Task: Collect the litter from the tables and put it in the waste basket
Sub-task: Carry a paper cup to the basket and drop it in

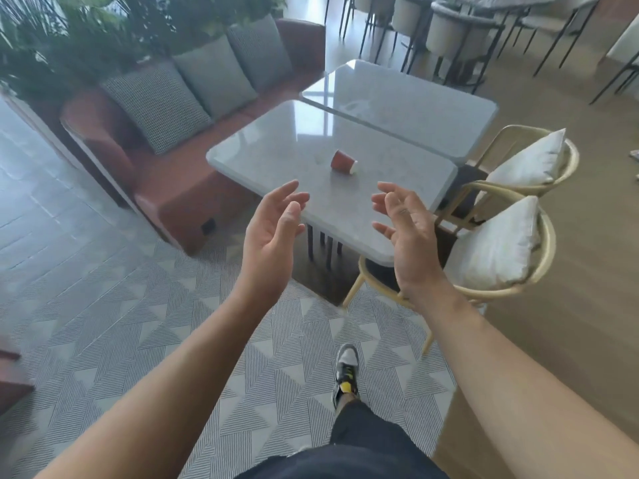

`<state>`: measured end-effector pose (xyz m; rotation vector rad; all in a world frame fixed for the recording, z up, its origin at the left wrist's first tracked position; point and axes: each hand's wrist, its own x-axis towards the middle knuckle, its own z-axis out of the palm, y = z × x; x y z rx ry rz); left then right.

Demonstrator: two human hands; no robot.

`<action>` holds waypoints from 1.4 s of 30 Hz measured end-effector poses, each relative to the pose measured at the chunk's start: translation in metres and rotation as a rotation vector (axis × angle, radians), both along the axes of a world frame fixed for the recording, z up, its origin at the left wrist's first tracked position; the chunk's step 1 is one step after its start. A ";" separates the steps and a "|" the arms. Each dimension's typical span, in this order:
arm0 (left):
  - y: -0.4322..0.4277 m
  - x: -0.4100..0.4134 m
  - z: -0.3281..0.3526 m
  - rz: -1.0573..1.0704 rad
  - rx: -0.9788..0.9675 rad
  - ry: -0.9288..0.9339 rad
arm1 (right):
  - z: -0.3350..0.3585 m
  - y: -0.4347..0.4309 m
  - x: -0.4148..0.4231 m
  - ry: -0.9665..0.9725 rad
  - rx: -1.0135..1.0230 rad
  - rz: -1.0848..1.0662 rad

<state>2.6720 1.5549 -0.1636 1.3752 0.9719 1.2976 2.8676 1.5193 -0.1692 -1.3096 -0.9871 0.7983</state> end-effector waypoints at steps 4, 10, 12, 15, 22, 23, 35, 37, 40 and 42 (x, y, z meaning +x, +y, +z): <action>0.065 0.025 -0.009 0.028 0.003 0.011 | -0.010 0.071 0.021 -0.014 -0.015 0.012; 0.175 0.074 -0.027 0.075 -0.028 0.027 | -0.028 0.191 0.073 -0.016 -0.057 0.056; 0.213 0.093 -0.035 0.090 -0.050 0.045 | -0.036 0.234 0.093 0.006 -0.089 0.068; 0.261 0.118 -0.050 0.115 -0.084 0.057 | -0.054 0.288 0.120 0.043 -0.147 0.073; 0.341 0.151 -0.080 0.163 -0.187 0.063 | -0.112 0.379 0.160 0.014 -0.308 0.059; 0.351 0.153 -0.084 0.173 -0.197 0.063 | -0.121 0.391 0.164 -0.012 -0.328 0.054; 0.429 0.173 -0.156 0.244 -0.329 0.080 | -0.258 0.506 0.178 -0.559 -0.530 0.209; 0.435 0.174 -0.166 0.257 -0.341 0.085 | -0.273 0.520 0.177 -0.687 -0.578 0.267; 0.440 0.172 -0.177 0.277 -0.353 0.083 | -0.290 0.539 0.175 -0.857 -0.636 0.296; 0.441 0.169 -0.181 0.292 -0.356 0.082 | -0.299 0.548 0.173 -0.964 -0.658 0.297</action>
